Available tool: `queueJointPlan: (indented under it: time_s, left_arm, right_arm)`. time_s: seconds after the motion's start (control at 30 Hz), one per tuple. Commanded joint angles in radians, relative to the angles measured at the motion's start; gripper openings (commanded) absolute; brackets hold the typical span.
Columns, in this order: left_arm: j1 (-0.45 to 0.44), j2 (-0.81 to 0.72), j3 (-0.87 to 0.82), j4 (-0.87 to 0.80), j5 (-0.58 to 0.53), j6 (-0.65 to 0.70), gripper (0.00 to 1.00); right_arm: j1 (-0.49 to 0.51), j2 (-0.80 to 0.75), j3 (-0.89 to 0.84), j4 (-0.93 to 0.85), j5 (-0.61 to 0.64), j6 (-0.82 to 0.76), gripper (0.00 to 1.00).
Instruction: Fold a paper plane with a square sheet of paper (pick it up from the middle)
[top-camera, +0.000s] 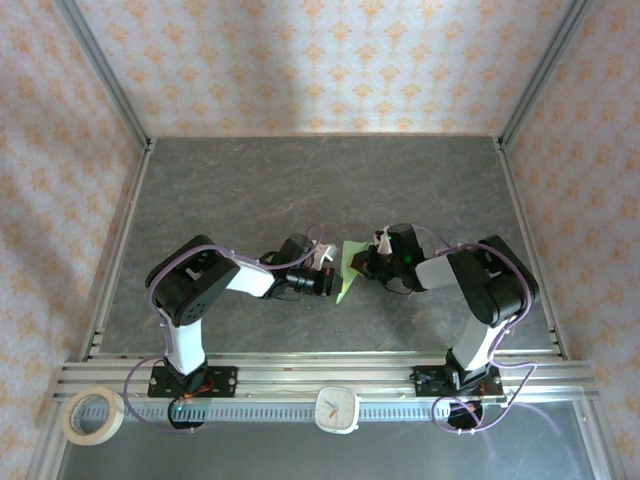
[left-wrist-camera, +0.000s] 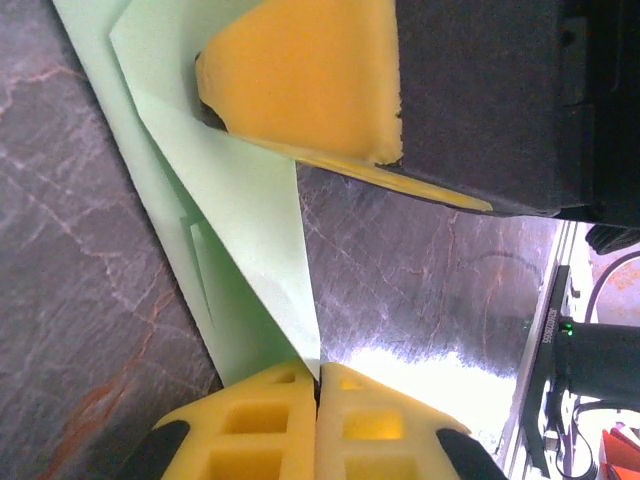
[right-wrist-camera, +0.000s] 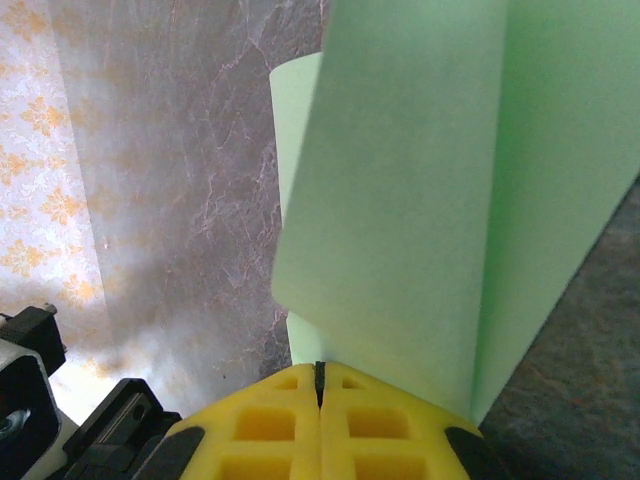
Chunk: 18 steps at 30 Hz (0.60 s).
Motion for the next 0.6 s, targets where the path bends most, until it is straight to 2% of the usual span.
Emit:
queueJointPlan:
  time_s: [0.0,0.07,0.17,0.23,0.37,0.5,0.57]
  left_arm:
    - [-0.008,0.006,-0.029,-0.194,-0.022,0.043,0.09]
    - [-0.011,-0.001,-0.027,-0.208,-0.017,0.053,0.17]
    - [-0.014,-0.017,-0.026,-0.238,-0.026,0.056,0.19]
    - [-0.016,-0.025,-0.026,-0.256,-0.033,0.091,0.17]
    - [-0.024,-0.03,-0.027,-0.262,-0.024,0.102,0.05]
    - [-0.034,-0.023,-0.022,-0.269,-0.002,0.117,0.05]
    - [-0.036,-0.027,-0.019,-0.284,-0.009,0.125,0.13]
  right_arm:
    - [-0.002,0.075,-0.01,-0.111,0.151,-0.034,0.0]
    - [-0.004,0.073,-0.01,-0.113,0.155,-0.034,0.0]
    - [-0.004,0.073,-0.014,-0.117,0.16,-0.034,0.0]
    - [-0.001,0.075,-0.014,-0.117,0.16,-0.034,0.0]
    - [-0.002,0.074,-0.012,-0.118,0.161,-0.034,0.0]
    - [-0.002,0.075,-0.012,-0.121,0.164,-0.034,0.0]
    - [0.0,0.075,-0.014,-0.122,0.165,-0.034,0.0]
